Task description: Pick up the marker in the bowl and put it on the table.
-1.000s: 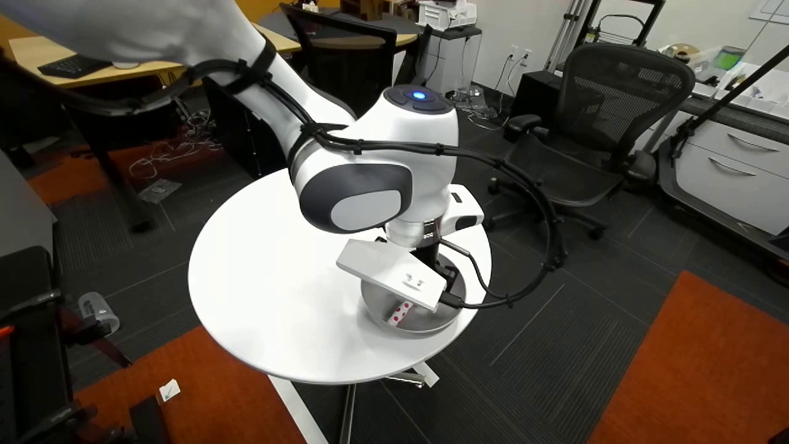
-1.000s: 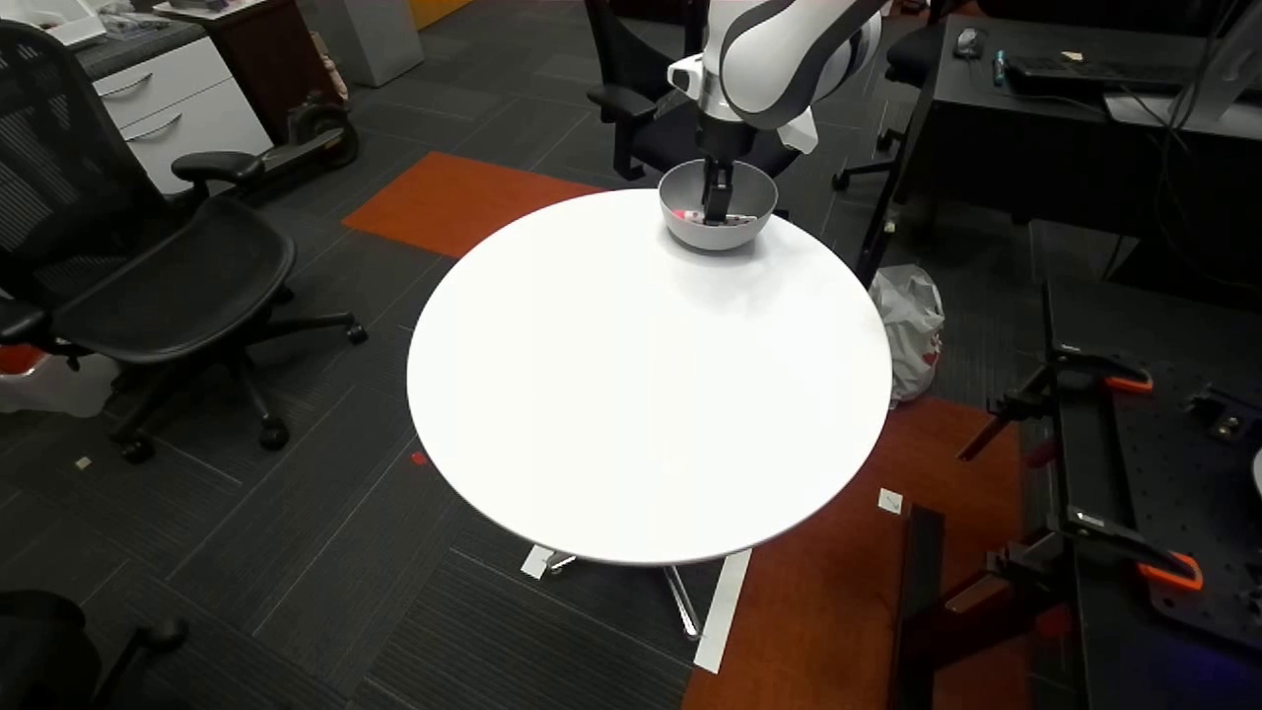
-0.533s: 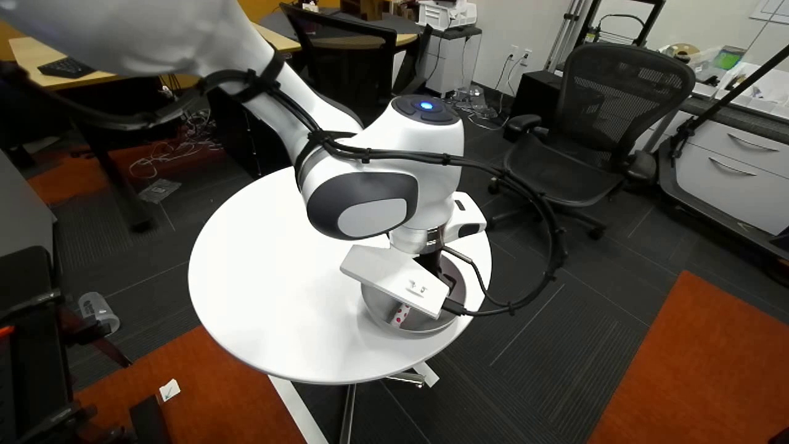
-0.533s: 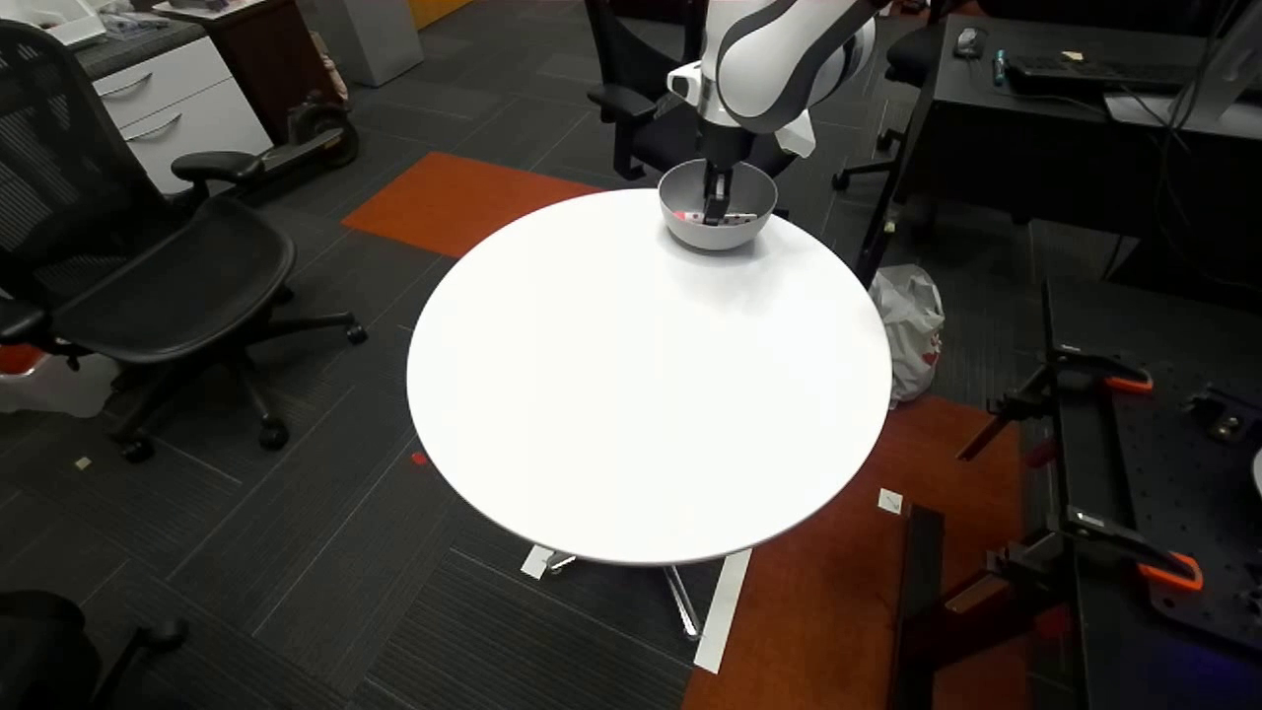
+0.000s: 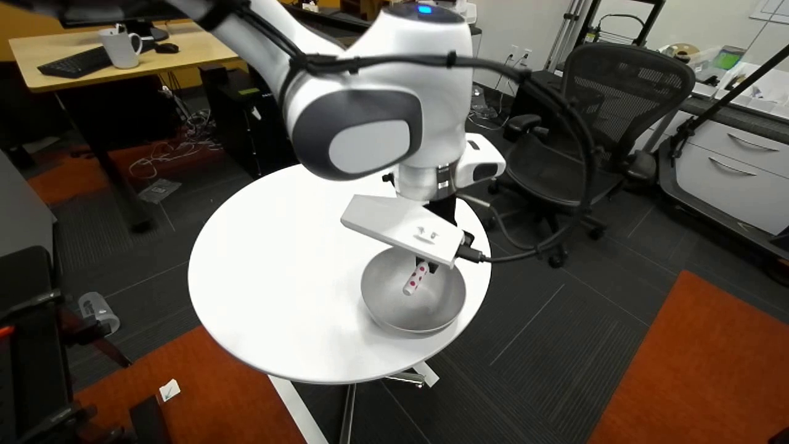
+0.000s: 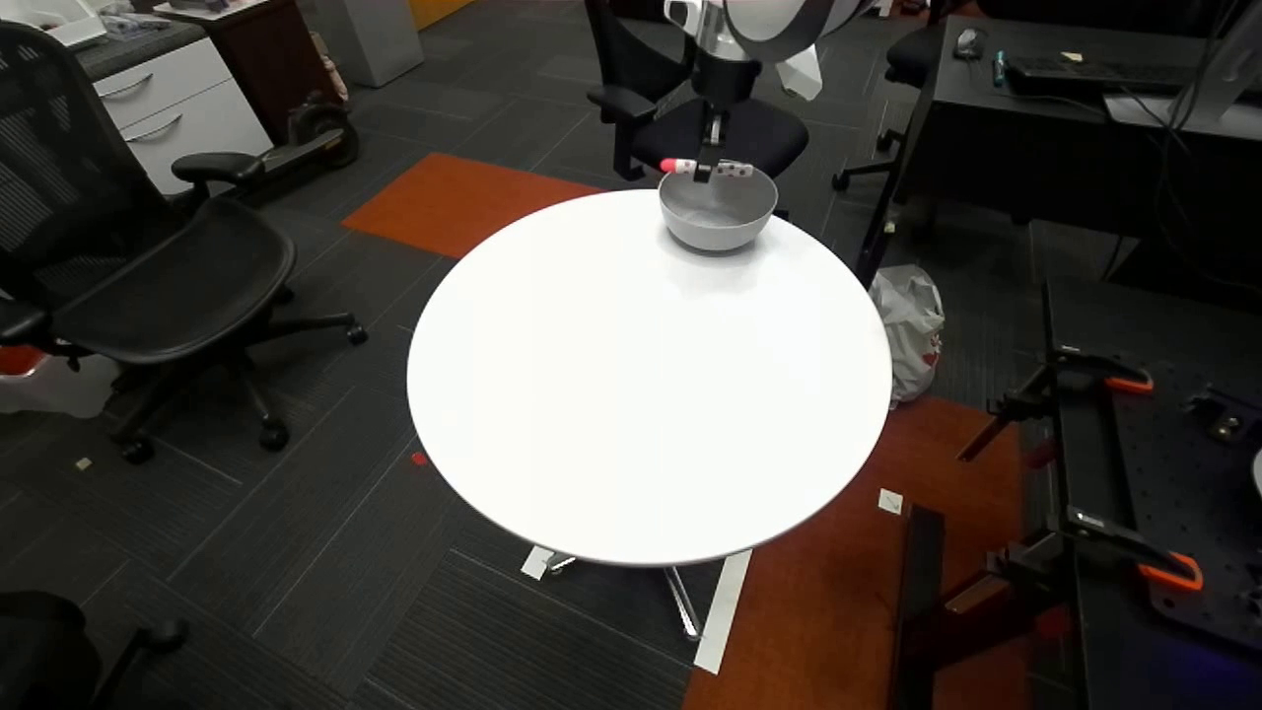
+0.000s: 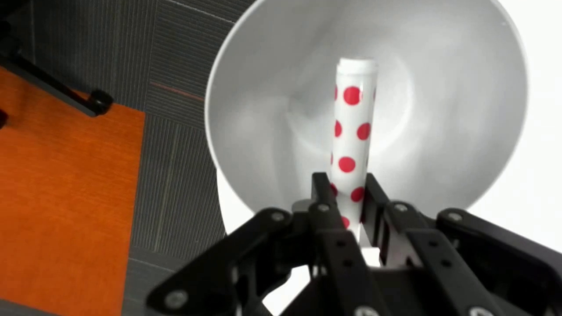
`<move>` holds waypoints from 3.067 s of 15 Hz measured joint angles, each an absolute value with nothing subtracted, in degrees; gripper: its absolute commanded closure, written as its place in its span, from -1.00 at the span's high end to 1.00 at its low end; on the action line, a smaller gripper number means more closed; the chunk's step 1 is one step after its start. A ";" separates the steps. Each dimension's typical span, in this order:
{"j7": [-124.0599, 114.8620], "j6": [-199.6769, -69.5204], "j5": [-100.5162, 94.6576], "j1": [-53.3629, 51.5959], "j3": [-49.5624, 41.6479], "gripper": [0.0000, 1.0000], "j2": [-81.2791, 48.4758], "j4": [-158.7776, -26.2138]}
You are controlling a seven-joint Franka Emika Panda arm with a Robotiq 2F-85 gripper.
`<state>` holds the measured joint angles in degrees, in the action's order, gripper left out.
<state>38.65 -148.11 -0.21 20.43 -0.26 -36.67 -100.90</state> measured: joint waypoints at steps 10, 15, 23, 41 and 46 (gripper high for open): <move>34.21 -148.10 -2.15 9.09 1.60 -0.90 -19.88 -114.46; 33.22 -148.10 -2.15 4.29 4.42 -0.90 -21.63 -116.34; 33.32 -154.12 -2.60 4.97 4.08 -0.90 -31.08 -115.62; 33.23 -162.89 -5.48 5.64 5.08 1.00 -36.81 -113.55; 33.23 -162.90 -5.57 6.86 7.70 1.00 -31.40 -116.06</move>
<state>33.23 -162.90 -5.57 6.86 7.70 -31.40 -116.06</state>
